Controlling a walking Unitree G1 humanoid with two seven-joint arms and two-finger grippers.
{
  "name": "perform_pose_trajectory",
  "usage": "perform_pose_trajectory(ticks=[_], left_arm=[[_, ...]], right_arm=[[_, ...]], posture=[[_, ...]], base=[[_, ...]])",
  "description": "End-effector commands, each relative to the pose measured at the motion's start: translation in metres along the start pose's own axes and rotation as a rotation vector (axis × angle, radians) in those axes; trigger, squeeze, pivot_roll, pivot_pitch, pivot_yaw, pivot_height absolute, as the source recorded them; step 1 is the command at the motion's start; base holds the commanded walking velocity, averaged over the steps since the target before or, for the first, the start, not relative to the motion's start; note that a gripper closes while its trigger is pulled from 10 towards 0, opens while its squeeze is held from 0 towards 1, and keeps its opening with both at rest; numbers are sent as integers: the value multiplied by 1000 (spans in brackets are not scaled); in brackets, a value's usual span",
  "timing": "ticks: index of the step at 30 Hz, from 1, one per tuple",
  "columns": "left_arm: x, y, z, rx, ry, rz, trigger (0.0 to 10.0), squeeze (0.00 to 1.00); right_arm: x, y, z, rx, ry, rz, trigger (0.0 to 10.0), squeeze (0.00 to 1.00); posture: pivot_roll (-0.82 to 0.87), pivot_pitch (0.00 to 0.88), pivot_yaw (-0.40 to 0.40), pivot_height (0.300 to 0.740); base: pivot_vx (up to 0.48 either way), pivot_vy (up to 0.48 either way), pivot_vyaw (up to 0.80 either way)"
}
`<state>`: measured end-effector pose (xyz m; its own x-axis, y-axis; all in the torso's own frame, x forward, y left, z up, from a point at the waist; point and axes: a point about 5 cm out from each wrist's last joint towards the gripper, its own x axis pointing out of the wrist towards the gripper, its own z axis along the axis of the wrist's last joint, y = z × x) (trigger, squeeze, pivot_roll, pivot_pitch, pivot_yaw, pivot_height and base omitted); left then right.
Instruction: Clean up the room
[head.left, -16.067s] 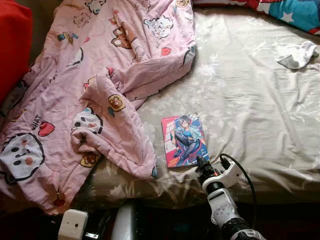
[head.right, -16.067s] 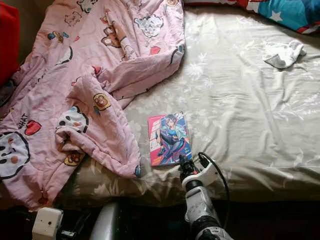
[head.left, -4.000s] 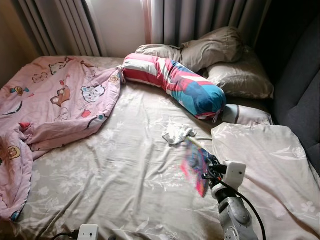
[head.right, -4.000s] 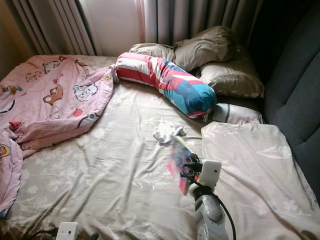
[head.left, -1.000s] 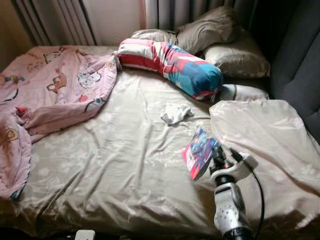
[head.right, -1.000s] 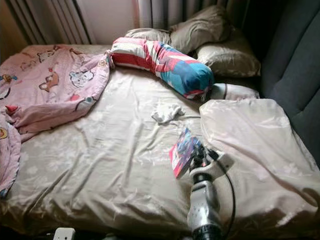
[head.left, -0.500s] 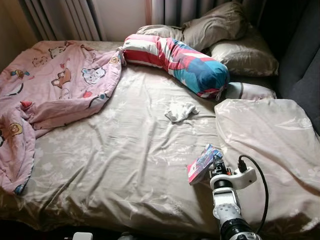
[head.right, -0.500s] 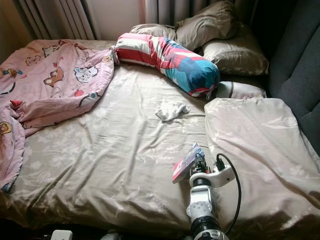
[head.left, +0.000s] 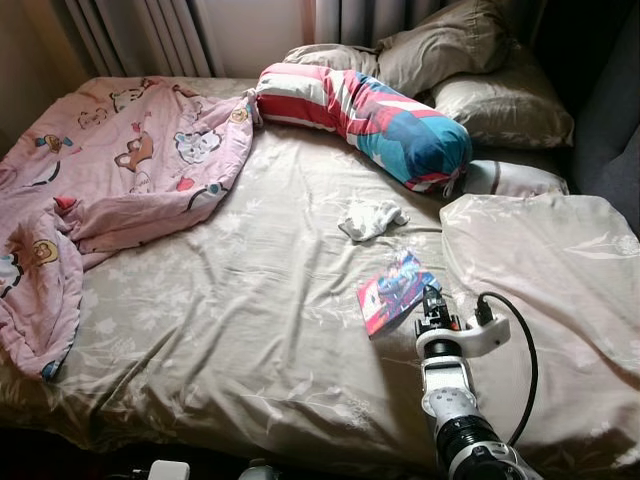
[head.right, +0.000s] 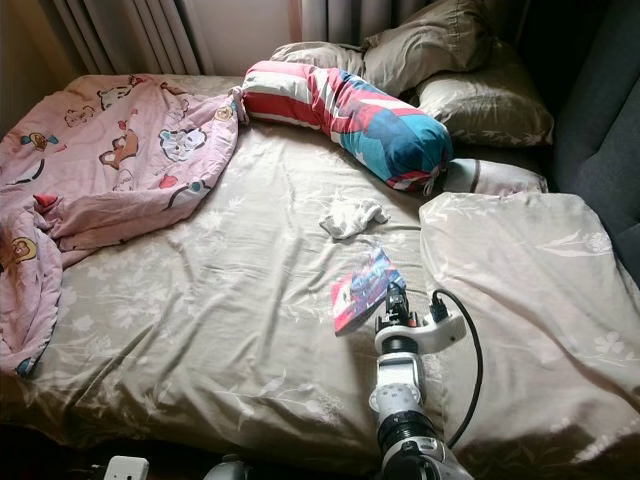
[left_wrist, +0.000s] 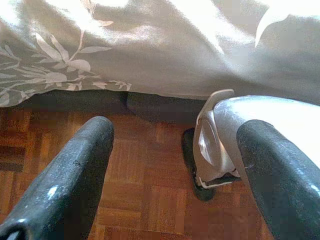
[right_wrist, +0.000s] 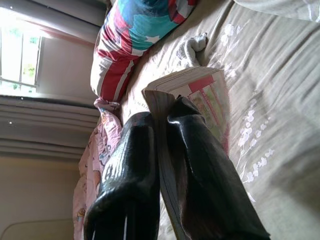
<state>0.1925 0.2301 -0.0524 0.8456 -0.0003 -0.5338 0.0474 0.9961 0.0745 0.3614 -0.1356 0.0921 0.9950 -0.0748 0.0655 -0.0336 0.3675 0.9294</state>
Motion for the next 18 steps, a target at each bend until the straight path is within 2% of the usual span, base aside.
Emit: perform_pose_trajectory(ticks=[1, 4, 10, 13, 18], left_arm=[[-7, 1, -13, 7, 44, 0, 10000, 0], [-8, 1, -14, 8, 51, 0, 10000, 0], [-9, 3, -16, 12, 59, 3, 10000, 0], [-10, 4, -17, 15, 64, 2, 10000, 0], [-11, 4, -18, 19, 66, 1, 10000, 0]], right_arm=[[0, 1, -2, -8, 5, 12, 10000, 0], [-1, 0, -1, -15, -7, 7, 10000, 0], [-2, -4, 2, 7, -45, -22, 10000, 0], [-2, -7, 4, 111, -55, -29, 10000, 0], [1, -4, 6, 182, -61, 4, 10000, 0]], posture=[[128, 245, 60, 616], [128, 245, 60, 596], [130, 250, 63, 596], [138, 255, 66, 596], [145, 256, 70, 596]], base=[[0, 0, 0], [0, 0, 0], [0, 0, 0], [0, 0, 0], [0, 0, 0]])
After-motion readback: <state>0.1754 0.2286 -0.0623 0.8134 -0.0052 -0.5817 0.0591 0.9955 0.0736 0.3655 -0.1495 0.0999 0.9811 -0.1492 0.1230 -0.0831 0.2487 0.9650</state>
